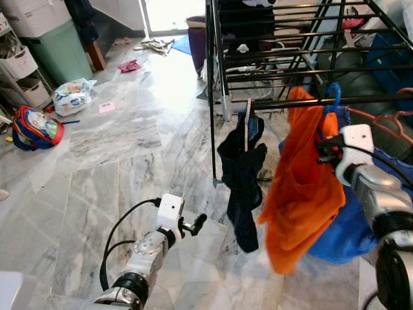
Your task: Hang hanger
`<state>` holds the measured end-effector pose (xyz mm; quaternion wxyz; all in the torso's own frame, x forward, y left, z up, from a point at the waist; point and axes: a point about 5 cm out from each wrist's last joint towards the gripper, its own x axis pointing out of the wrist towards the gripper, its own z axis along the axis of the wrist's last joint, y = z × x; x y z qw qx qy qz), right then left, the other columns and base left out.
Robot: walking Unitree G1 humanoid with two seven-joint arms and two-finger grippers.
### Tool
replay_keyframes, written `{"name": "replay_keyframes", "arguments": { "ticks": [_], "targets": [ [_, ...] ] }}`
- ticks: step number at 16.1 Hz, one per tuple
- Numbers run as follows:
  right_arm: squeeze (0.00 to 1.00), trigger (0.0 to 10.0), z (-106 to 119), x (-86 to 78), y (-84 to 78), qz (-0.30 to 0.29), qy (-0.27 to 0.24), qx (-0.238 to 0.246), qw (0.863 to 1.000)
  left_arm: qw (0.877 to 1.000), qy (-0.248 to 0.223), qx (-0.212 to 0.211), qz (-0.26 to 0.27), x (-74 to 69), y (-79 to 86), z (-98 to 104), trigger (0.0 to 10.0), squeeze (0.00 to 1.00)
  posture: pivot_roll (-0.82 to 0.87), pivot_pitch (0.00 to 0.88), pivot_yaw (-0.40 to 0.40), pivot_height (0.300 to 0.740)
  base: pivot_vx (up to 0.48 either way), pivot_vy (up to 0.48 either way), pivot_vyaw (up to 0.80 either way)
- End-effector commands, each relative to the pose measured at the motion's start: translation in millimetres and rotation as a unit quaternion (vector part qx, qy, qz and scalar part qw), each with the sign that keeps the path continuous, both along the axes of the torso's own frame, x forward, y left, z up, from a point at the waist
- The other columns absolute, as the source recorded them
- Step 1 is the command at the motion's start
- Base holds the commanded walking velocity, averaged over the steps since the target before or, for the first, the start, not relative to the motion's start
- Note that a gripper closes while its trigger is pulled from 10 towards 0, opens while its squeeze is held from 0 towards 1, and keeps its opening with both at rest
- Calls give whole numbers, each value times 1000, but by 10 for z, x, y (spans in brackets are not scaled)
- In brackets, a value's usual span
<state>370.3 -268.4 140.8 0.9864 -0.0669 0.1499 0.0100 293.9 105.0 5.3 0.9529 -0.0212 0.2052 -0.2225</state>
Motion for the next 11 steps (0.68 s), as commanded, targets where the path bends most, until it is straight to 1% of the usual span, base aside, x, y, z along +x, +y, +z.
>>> {"name": "replay_keyframes", "arguments": {
  "ticks": [1,3,5,10,11],
  "targets": [
    [0,10000,92,69,52,1,-7,9,1000,1000,3,4,-4,-12,28,-12,10000,0,-48,93,70,740,0,0,0],
    [0,10000,-16,65,100,-1,23,14,1000,1000,2,3,-6,-25,51,-18,10000,0,-33,90,67,740,0,0,0],
    [0,10000,-73,52,108,-4,37,12,999,1000,2,3,-4,-31,67,-23,10000,0,-20,87,62,740,0,0,0],
    [0,10000,-72,49,75,-21,39,26,999,1000,-2,-3,-5,-25,67,-8,10000,0,-14,85,62,740,0,0,0],
    [0,10000,-91,36,59,-26,38,24,999,1000,-7,-13,-6,-15,50,13,10000,0,-14,86,63,740,0,0,0]
  ]
}}
